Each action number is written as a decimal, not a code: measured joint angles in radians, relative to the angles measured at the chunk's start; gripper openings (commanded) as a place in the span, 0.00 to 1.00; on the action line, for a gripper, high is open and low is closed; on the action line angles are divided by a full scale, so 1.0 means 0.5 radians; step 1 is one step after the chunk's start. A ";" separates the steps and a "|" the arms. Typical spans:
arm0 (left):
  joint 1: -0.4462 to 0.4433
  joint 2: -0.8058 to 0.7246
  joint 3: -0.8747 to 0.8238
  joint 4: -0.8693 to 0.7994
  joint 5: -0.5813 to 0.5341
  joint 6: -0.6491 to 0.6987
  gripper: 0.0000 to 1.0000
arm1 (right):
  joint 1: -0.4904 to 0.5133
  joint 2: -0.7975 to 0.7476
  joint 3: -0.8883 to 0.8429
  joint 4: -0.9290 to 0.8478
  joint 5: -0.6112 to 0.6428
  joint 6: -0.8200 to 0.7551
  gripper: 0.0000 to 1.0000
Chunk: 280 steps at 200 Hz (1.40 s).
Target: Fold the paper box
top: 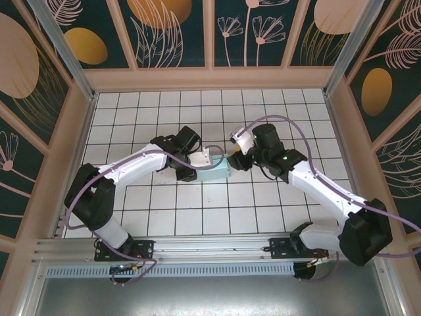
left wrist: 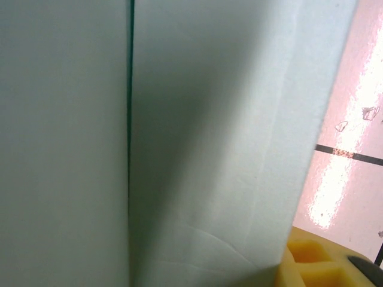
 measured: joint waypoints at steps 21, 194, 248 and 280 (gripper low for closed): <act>0.000 0.002 0.001 0.000 -0.002 -0.014 0.33 | 0.003 0.061 0.030 -0.021 0.006 -0.004 0.39; -0.002 0.117 0.116 0.013 0.021 -0.330 0.36 | 0.011 0.245 0.092 0.085 0.154 0.253 0.00; -0.020 0.118 0.120 0.020 -0.021 -0.398 0.36 | 0.052 0.245 0.050 0.191 0.262 0.623 0.00; -0.027 0.130 0.129 0.032 -0.032 -0.435 0.36 | 0.063 0.228 -0.038 0.307 0.322 0.791 0.00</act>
